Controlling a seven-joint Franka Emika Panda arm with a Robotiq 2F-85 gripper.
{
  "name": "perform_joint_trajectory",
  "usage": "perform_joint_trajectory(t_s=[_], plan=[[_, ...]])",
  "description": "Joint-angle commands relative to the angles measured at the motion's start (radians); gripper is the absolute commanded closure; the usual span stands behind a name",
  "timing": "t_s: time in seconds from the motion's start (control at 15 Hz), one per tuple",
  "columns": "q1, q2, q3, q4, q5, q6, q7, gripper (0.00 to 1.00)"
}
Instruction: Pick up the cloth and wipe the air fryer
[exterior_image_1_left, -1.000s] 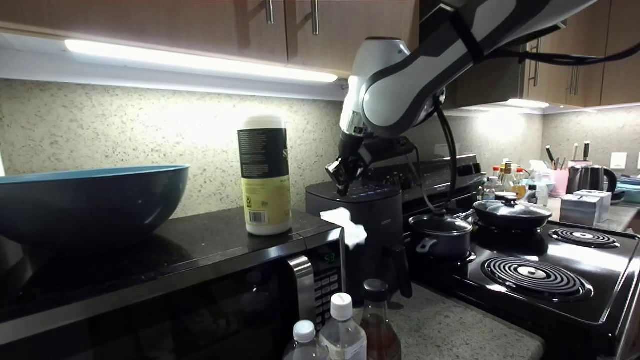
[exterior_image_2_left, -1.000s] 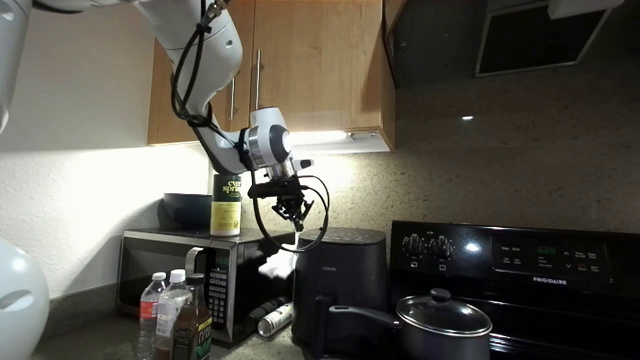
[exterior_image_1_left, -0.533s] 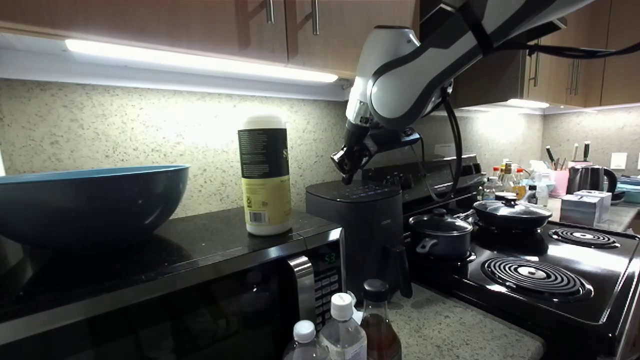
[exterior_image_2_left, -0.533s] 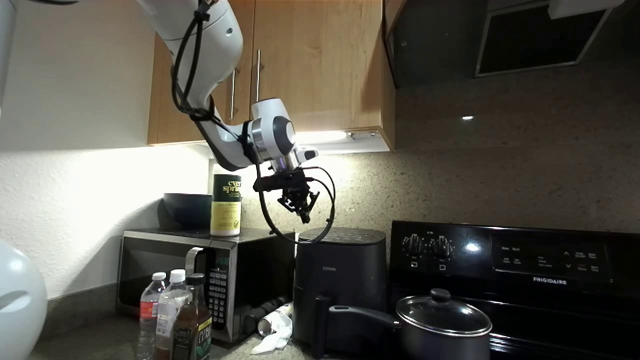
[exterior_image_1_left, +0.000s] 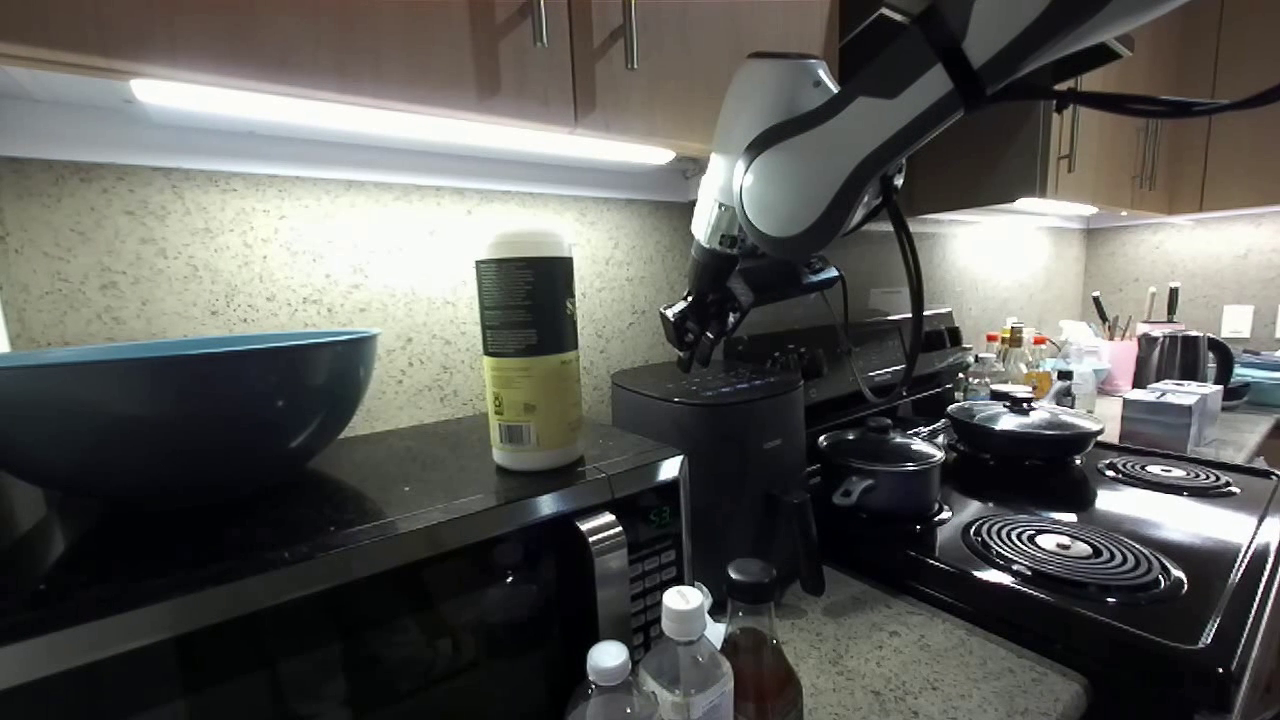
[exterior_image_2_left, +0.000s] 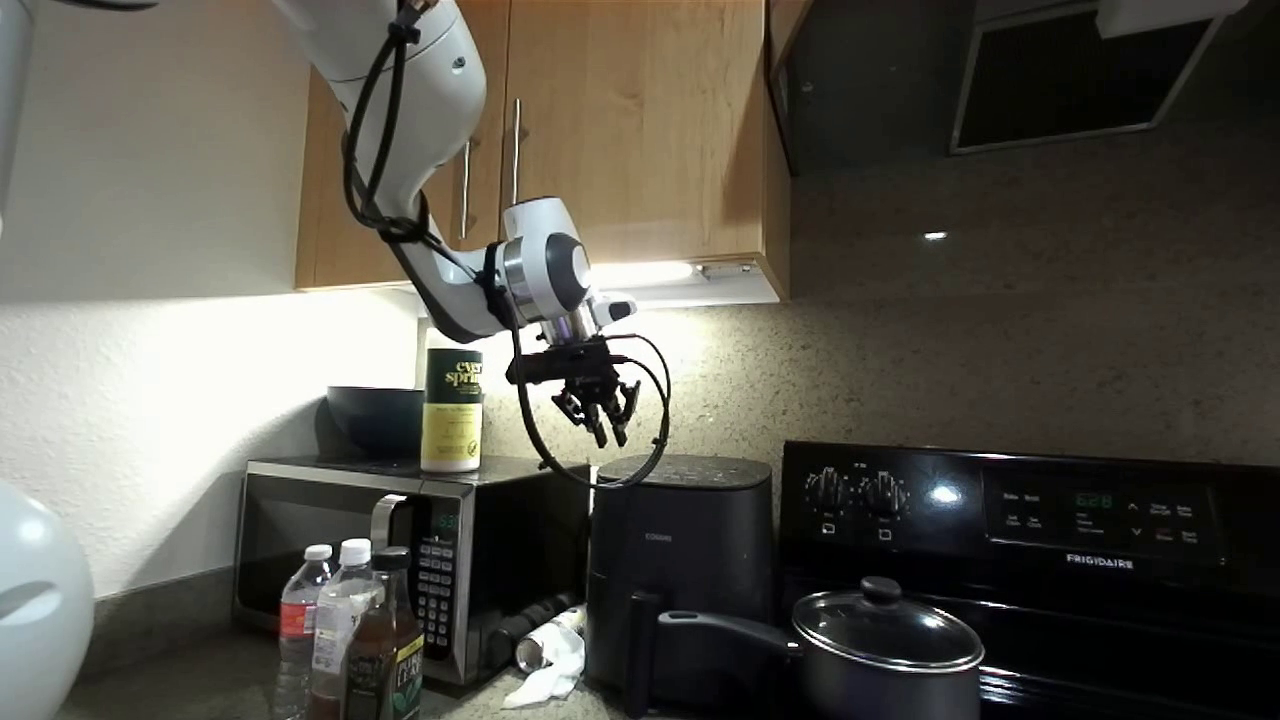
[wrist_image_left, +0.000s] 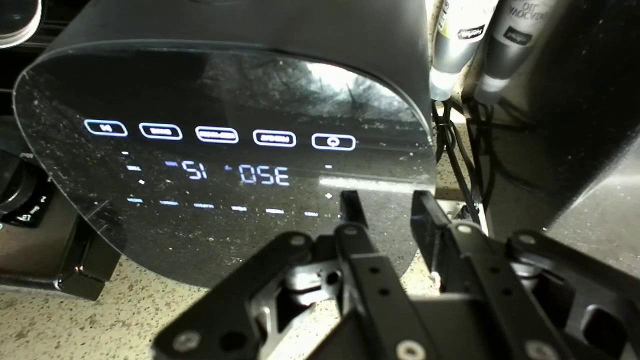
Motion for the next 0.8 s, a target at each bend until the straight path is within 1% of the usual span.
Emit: perform_joint_trajectory(t_s=[0.0, 0.6, 0.67, 0.73], plan=[[-0.010, 0.000, 0.009, 0.001, 0.003, -0.001, -0.004, 0.68], [-0.010, 0.000, 0.009, 0.001, 0.003, -0.001, -0.004, 0.68], [-0.007, 0.005, 0.011, 0.003, 0.001, -0.012, -0.014, 0.43], [-0.004, 0.013, 0.015, 0.006, -0.005, -0.022, -0.014, 0.41]])
